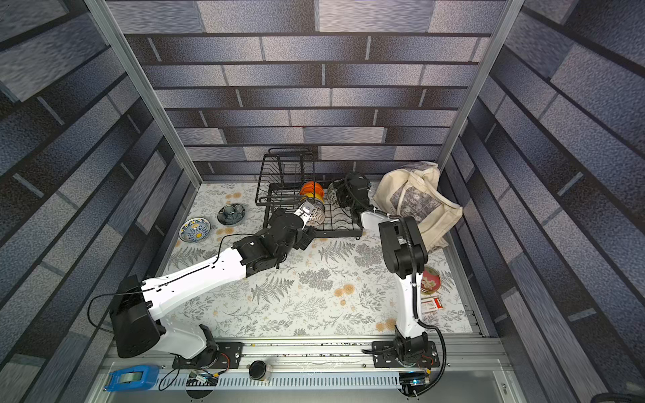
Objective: Load bowls into a dish rack
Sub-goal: Place the bowl in the dish rack, then pick up the bowl from the top-left of the table.
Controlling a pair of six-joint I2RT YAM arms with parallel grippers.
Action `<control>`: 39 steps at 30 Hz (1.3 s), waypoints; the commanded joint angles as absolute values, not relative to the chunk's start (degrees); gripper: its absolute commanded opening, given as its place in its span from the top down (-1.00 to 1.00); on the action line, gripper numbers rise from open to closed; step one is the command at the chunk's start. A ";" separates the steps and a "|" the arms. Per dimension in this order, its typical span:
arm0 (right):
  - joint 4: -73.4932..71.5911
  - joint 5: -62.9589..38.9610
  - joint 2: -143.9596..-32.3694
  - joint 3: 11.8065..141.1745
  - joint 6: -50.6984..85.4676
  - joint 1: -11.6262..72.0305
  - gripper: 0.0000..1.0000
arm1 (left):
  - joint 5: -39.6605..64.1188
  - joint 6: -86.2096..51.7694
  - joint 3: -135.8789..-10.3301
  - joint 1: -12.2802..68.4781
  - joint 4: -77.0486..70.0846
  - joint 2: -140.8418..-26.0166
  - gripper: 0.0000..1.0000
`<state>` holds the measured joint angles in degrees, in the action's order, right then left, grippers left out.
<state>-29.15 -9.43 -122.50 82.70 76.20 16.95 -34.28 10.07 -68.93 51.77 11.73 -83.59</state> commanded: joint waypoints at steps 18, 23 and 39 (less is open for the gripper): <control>-13.84 -10.94 -95.07 65.43 52.31 16.17 -1.00 | -41.17 7.89 -69.00 49.52 12.61 -78.95 -0.99; -13.30 -12.73 -88.18 59.62 44.71 16.30 -1.00 | -35.89 -4.54 -77.05 40.29 26.17 -77.04 -0.99; -26.79 -10.10 -75.63 44.24 11.92 36.72 -1.00 | 1.75 -22.31 -85.13 0.15 43.98 -91.02 -1.00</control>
